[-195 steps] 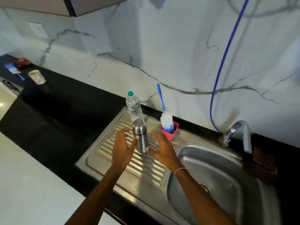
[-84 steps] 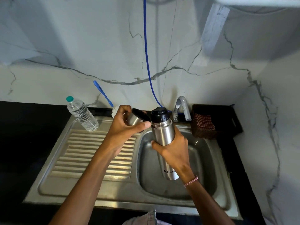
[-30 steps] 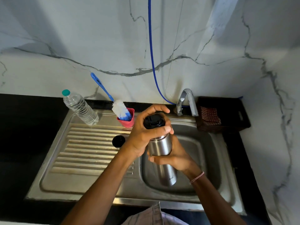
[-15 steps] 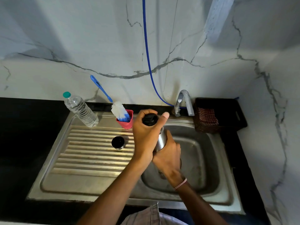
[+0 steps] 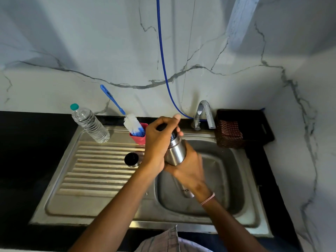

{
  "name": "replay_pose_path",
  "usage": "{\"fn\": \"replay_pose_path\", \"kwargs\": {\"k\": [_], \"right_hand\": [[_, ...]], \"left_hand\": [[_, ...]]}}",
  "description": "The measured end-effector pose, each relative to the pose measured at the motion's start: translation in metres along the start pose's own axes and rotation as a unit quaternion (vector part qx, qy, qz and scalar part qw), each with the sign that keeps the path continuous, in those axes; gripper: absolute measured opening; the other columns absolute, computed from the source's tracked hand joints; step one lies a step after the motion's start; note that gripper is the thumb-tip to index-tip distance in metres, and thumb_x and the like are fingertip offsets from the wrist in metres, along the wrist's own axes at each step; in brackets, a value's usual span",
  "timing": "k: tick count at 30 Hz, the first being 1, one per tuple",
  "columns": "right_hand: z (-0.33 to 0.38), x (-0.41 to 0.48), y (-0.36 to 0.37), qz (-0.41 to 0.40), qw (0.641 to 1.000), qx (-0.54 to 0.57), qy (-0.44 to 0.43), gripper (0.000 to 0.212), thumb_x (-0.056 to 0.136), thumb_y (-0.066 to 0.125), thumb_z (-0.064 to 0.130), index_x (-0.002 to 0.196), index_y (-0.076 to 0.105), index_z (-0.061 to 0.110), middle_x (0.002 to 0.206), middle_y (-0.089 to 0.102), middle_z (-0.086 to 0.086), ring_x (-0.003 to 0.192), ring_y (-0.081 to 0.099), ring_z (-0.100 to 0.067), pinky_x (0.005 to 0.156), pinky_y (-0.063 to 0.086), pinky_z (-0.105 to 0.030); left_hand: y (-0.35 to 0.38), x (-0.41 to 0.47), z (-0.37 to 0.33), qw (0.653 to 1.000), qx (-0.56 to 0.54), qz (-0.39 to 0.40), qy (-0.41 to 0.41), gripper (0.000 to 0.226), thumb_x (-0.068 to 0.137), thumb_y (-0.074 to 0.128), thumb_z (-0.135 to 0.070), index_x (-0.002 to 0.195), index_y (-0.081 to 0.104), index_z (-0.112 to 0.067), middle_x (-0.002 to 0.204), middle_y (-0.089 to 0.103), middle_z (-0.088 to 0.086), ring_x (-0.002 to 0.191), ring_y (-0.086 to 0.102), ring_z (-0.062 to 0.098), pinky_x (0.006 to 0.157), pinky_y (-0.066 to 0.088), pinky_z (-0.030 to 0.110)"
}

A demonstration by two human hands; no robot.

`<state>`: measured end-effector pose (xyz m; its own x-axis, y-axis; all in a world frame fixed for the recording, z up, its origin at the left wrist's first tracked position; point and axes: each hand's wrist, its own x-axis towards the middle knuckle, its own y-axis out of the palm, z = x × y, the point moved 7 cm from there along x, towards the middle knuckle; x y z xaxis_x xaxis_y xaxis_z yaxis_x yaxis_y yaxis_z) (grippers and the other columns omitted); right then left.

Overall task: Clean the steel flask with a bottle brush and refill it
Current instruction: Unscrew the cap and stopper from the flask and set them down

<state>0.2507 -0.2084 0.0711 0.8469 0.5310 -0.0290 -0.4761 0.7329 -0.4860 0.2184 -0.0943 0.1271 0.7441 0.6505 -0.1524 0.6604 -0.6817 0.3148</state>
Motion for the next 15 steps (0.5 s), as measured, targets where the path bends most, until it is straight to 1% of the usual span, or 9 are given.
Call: {"fn": "replay_pose_path", "kwargs": {"k": [1, 3, 5, 8, 9, 10, 12, 13, 15], "right_hand": [[0.002, -0.002, -0.003, -0.039, 0.997, -0.070, 0.004, 0.063, 0.055, 0.084, 0.049, 0.109, 0.055, 0.032, 0.084, 0.071, 0.010, 0.072, 0.069, -0.012, 0.066, 0.060, -0.036], [0.001, -0.003, -0.005, -0.058, 0.995, -0.085, 0.000, 0.063, 0.054, 0.083, 0.051, 0.108, 0.055, 0.032, 0.084, 0.071, 0.012, 0.071, 0.068, -0.011, 0.065, 0.059, -0.035], [-0.006, 0.000, -0.003, -0.007, 1.000, 0.013, -0.002, 0.058, 0.054, 0.088, 0.041, 0.104, 0.060, 0.029, 0.085, 0.072, 0.010, 0.072, 0.069, -0.009, 0.067, 0.060, -0.038], [-0.009, 0.002, 0.003, 0.118, 0.984, 0.130, -0.032, 0.055, 0.058, 0.092, 0.024, 0.106, 0.065, 0.021, 0.094, 0.074, 0.001, 0.082, 0.071, -0.017, 0.077, 0.060, -0.047], [-0.008, 0.001, 0.005, 0.150, 0.976, 0.155, -0.040, 0.055, 0.060, 0.093, 0.020, 0.109, 0.066, 0.018, 0.097, 0.074, -0.002, 0.086, 0.071, -0.019, 0.080, 0.060, -0.046], [-0.007, 0.000, 0.007, 0.168, 0.969, 0.174, -0.041, 0.056, 0.062, 0.093, 0.016, 0.111, 0.065, 0.016, 0.100, 0.074, -0.004, 0.089, 0.071, -0.021, 0.082, 0.060, -0.046], [-0.006, 0.000, 0.007, 0.151, 0.971, 0.180, -0.034, 0.057, 0.062, 0.093, 0.017, 0.111, 0.065, 0.015, 0.098, 0.074, -0.006, 0.087, 0.071, -0.025, 0.080, 0.060, -0.048], [-0.005, 0.001, 0.005, 0.121, 0.980, 0.156, -0.029, 0.057, 0.060, 0.093, 0.021, 0.109, 0.065, 0.018, 0.095, 0.074, -0.003, 0.083, 0.071, -0.022, 0.076, 0.061, -0.046], [-0.003, 0.000, 0.000, 0.035, 0.997, 0.061, -0.006, 0.057, 0.056, 0.090, 0.033, 0.104, 0.062, 0.027, 0.086, 0.073, 0.007, 0.073, 0.070, -0.012, 0.067, 0.060, -0.036]], "left_hand": [[-0.003, -0.002, 0.005, 0.999, -0.008, -0.041, -0.015, 0.029, 0.091, 0.077, -0.031, 0.077, 0.061, -0.010, 0.070, 0.063, 0.008, 0.065, 0.064, 0.022, 0.064, 0.057, 0.033], [-0.002, -0.002, 0.012, 0.998, -0.031, -0.039, -0.039, 0.035, 0.085, 0.077, -0.044, 0.083, 0.063, -0.012, 0.075, 0.066, 0.009, 0.069, 0.065, 0.024, 0.068, 0.058, 0.034], [0.001, 0.002, 0.012, 0.996, -0.054, 0.039, -0.052, 0.044, 0.090, 0.071, -0.051, 0.097, 0.063, -0.008, 0.088, 0.071, 0.015, 0.075, 0.068, 0.031, 0.072, 0.059, 0.037], [0.007, 0.002, 0.003, 0.979, -0.060, 0.185, -0.055, 0.045, 0.098, 0.052, -0.046, 0.109, 0.066, -0.005, 0.110, 0.074, 0.023, 0.085, 0.073, 0.036, 0.080, 0.058, 0.040], [0.010, 0.001, 0.001, 0.972, -0.051, 0.222, -0.056, 0.044, 0.098, 0.051, -0.045, 0.104, 0.068, -0.005, 0.104, 0.075, 0.023, 0.085, 0.073, 0.037, 0.083, 0.057, 0.042], [0.011, 0.000, 0.000, 0.968, -0.038, 0.240, -0.057, 0.044, 0.097, 0.053, -0.046, 0.094, 0.070, -0.006, 0.092, 0.074, 0.020, 0.082, 0.072, 0.037, 0.083, 0.055, 0.043], [0.012, 0.001, -0.001, 0.976, -0.011, 0.211, -0.059, 0.046, 0.096, 0.058, -0.046, 0.072, 0.064, -0.007, 0.067, 0.064, 0.014, 0.069, 0.067, 0.034, 0.077, 0.053, 0.039], [0.010, 0.003, 0.000, 0.984, -0.004, 0.168, -0.063, 0.047, 0.098, 0.060, -0.044, 0.068, 0.060, -0.008, 0.064, 0.060, 0.013, 0.064, 0.064, 0.032, 0.073, 0.053, 0.037], [0.004, 0.007, 0.006, 0.996, -0.006, 0.059, -0.072, 0.046, 0.100, 0.060, -0.044, 0.069, 0.060, -0.010, 0.065, 0.061, 0.013, 0.061, 0.063, 0.027, 0.068, 0.054, 0.034]]}}
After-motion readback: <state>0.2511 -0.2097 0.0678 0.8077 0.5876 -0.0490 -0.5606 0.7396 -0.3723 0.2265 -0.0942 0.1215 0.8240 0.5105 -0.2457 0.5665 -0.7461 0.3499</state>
